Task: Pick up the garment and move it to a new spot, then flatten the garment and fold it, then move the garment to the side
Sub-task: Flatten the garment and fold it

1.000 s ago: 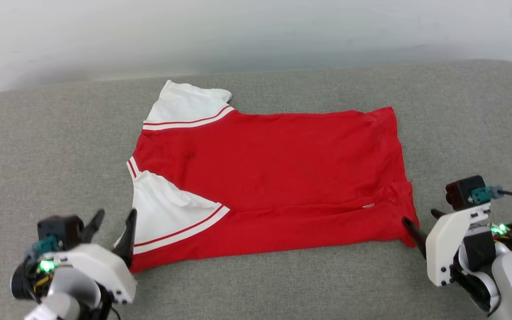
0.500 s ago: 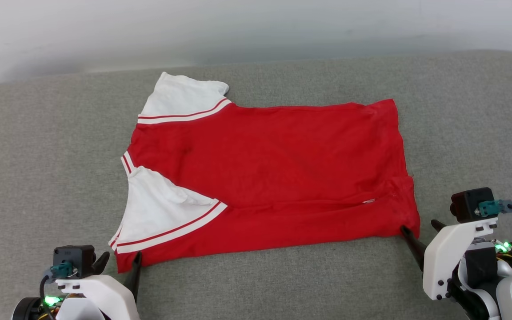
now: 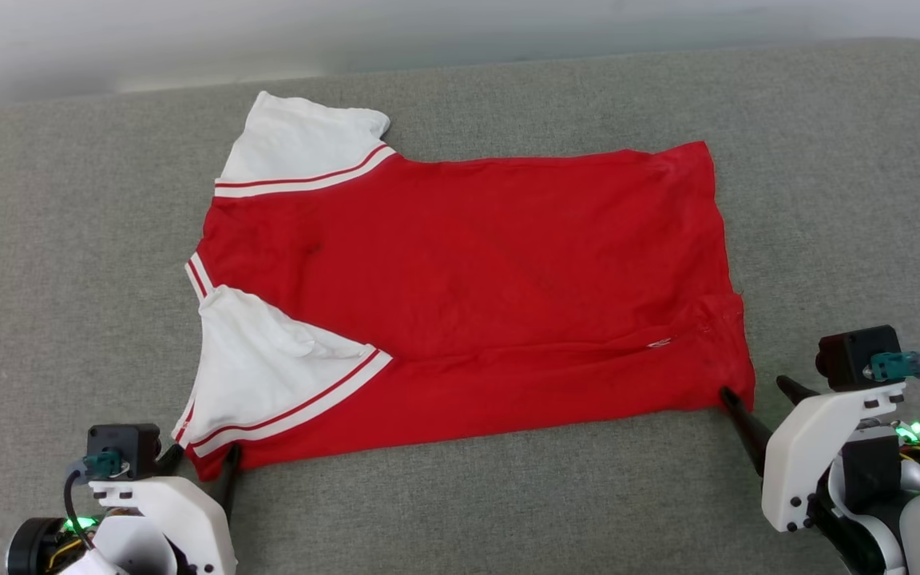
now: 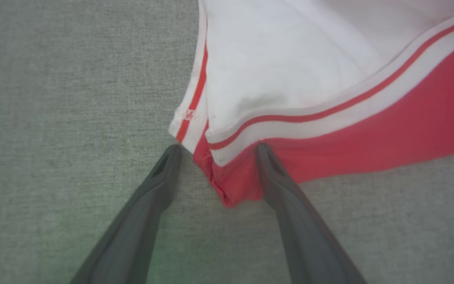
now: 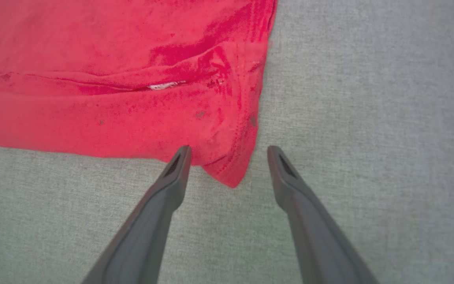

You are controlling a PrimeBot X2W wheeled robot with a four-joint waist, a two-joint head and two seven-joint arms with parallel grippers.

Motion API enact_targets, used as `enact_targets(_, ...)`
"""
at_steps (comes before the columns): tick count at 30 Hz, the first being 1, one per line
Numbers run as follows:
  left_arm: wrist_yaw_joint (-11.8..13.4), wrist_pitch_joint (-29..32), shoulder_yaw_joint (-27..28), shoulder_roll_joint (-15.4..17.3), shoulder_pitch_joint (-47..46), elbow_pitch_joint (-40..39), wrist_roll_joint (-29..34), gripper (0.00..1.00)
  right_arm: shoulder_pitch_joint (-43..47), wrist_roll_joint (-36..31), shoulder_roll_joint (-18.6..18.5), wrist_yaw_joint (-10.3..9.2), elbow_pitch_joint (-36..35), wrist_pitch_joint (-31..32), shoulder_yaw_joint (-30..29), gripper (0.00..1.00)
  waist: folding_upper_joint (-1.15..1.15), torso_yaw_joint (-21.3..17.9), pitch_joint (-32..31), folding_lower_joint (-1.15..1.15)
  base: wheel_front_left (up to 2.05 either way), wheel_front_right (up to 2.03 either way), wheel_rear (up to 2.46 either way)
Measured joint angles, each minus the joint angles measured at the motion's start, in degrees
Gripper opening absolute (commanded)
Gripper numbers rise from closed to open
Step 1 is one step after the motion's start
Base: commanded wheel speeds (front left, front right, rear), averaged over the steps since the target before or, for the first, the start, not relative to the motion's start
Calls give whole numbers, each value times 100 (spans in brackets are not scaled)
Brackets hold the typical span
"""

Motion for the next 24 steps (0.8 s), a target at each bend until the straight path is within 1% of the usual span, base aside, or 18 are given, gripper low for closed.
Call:
enact_targets(2,-86,7,-2,-7,-33,34,-57,0,-2,-4,-20,0,0,-3,-4,100,0,-1,20,0,0,0,0)
enact_targets(5,-186,-40,-20,-118,-93,115,-102,0,-3,-38,-56,0,4,-1,-8,100,0,25,-26,0,0,0,0)
enact_targets(11,-261,-249,-56,-188,-68,63,-103,0,-3,-156,-148,0,-3,96,-87,100,0,145,-215,1,0,0,0)
enact_targets(18,-208,-420,-31,-127,2,-631,-13,0,-3,-352,-174,0,174,253,-125,100,0,386,-325,1,0,0,0)
enact_targets(24,-78,-435,-14,25,0,-1283,166,0,-147,-555,11,0,582,276,-368,100,0,559,-200,1,0,0,0)
